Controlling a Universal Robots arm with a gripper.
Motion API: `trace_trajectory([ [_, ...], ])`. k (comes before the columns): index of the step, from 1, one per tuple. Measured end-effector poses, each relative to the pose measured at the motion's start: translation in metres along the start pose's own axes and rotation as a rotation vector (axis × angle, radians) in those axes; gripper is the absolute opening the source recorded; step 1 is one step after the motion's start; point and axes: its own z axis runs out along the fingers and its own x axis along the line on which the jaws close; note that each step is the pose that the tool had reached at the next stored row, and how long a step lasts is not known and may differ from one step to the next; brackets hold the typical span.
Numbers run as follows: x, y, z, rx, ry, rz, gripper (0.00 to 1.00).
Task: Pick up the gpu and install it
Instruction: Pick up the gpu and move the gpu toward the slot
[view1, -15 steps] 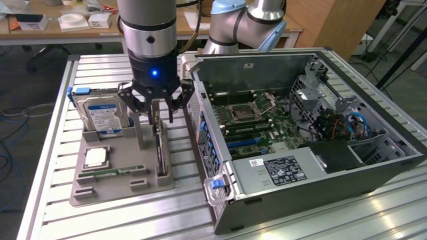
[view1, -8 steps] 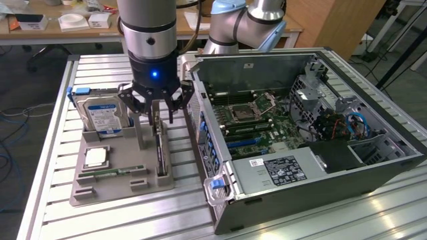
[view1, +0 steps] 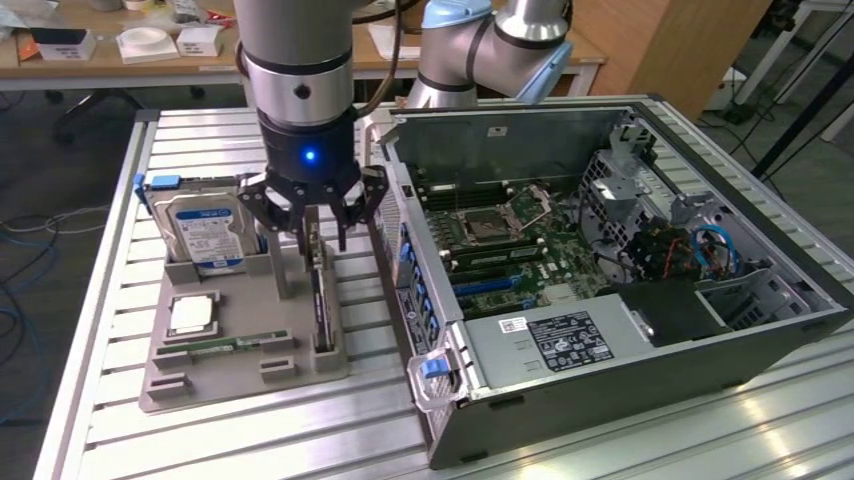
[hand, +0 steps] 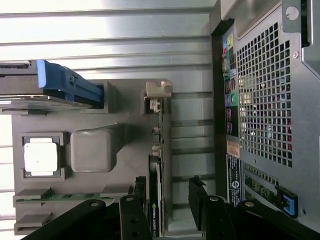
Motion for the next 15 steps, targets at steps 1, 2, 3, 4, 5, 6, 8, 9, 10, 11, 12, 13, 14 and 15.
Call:
trace_trajectory([
  [1, 0.0, 0.0, 0.0008, 0.0, 0.0, 0.0, 0.47],
  [2, 0.0, -0.0001, 0.0017, 0.0, 0.0, 0.0, 0.47],
  [3, 0.0, -0.0001, 0.0027, 0.0, 0.0, 0.0, 0.47],
  [4, 0.0, -0.0001, 0.0037, 0.0, 0.0, 0.0, 0.47],
  [5, 0.0, -0.0002, 0.0046, 0.0, 0.0, 0.0, 0.47],
  [6, 0.0, -0.0003, 0.0055, 0.0001, 0.0, 0.0, 0.47],
  [8, 0.0, -0.0012, 0.0074, 0.0001, 0.0, 0.0, 0.47],
  [9, 0.0, -0.0015, 0.0086, 0.0, 0.0, 0.0, 0.47],
  [10, 0.0, -0.0018, 0.0099, 0.0, 0.0, 0.0, 0.47],
  [11, 0.0, -0.002, 0.0113, 0.0, 0.0, 0.0, 0.47],
  [12, 0.0, -0.0023, 0.0125, 0.0, 0.0, 0.0, 0.47],
  [13, 0.0, -0.0026, 0.0136, 0.0, 0.0, 0.0, 0.47],
  [14, 0.0, -0.003, 0.0147, 0.0, 0.0, 0.0, 0.47],
  [15, 0.0, -0.0035, 0.0158, 0.0, 0.0001, -0.001, 0.47],
])
